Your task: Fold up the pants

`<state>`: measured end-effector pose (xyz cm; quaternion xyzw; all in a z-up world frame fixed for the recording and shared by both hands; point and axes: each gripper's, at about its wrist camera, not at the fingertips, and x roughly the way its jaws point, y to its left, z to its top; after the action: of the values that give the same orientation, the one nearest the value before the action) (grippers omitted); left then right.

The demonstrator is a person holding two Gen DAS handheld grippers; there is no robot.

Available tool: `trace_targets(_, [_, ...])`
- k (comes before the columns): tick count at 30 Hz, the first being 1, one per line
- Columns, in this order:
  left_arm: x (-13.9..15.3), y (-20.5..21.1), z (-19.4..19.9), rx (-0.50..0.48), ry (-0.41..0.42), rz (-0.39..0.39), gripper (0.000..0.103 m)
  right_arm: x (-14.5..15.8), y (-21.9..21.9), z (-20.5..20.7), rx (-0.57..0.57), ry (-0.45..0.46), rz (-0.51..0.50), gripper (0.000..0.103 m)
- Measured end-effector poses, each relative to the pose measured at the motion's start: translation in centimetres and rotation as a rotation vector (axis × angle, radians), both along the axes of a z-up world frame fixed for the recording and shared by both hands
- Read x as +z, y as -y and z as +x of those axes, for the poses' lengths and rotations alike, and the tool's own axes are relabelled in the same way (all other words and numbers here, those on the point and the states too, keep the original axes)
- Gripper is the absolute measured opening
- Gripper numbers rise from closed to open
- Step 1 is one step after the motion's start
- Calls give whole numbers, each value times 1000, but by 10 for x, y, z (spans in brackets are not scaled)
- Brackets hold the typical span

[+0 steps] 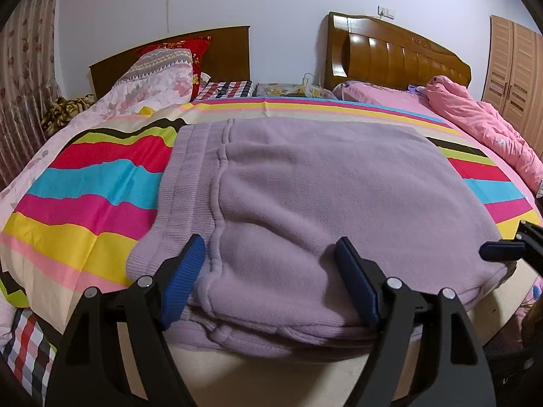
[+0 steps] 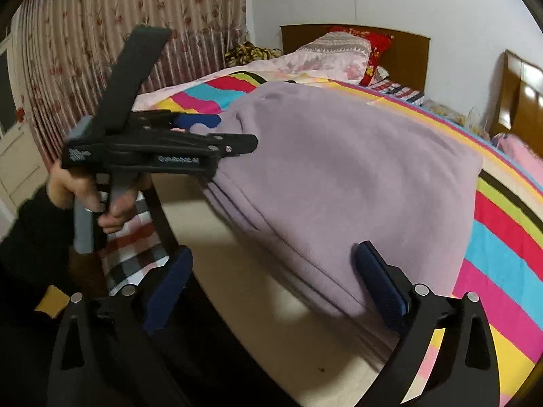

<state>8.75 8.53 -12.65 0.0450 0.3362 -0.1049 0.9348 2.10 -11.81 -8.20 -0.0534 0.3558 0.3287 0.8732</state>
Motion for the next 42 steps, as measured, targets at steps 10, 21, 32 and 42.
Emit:
trace_targets(10, [1,4,2,2,-5,18,79,7,53,130,-101,-121,98,97])
trace_targets(21, [7,16,2,20,9,84,91,79,98,55,-273,188,210,97])
trace_targets(32, [87,52,-86,210,357,97,102,57,83,-101,-556,412,63,98])
trace_targets(42, [70,70,-131,257,302,0,102,34,87,-138,-641,404,163,98])
